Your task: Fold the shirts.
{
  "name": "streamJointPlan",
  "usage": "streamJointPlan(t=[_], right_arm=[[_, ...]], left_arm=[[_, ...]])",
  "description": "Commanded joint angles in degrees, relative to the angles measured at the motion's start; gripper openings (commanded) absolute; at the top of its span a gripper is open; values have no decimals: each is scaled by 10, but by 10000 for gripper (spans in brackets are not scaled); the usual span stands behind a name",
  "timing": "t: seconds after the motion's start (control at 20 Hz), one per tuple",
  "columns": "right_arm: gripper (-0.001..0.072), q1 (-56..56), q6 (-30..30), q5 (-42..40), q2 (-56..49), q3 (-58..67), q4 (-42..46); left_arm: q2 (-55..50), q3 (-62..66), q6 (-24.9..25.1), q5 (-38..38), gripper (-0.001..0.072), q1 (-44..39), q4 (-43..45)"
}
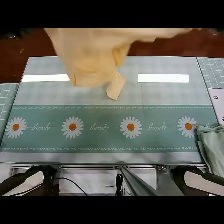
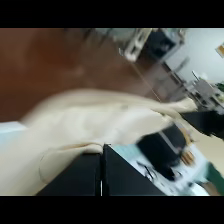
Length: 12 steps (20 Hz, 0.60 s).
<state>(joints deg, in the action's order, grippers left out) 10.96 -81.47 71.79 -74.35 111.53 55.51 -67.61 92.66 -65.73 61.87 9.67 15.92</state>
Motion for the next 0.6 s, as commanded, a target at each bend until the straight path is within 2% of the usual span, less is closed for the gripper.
streamJointPlan(t=[0.0, 0.05, 0.15, 0.35, 0.55], right_arm=[[17, -1, -17, 33, 99, 104, 30], [17, -1, -16, 35, 136, 99, 32], [17, -1, -4, 43, 207, 96, 42], [17, -1, -13, 75, 323, 96, 98], [17, -1, -35, 129, 382, 96, 110]], left_arm=[[31, 230, -88, 17, 27, 30, 76], [41, 271, -106, 37, 27, 33, 91], [84, 298, -106, 52, 27, 37, 118], [196, 296, -107, 107, 27, 37, 259], [282, 281, -116, 127, 28, 36, 390]])
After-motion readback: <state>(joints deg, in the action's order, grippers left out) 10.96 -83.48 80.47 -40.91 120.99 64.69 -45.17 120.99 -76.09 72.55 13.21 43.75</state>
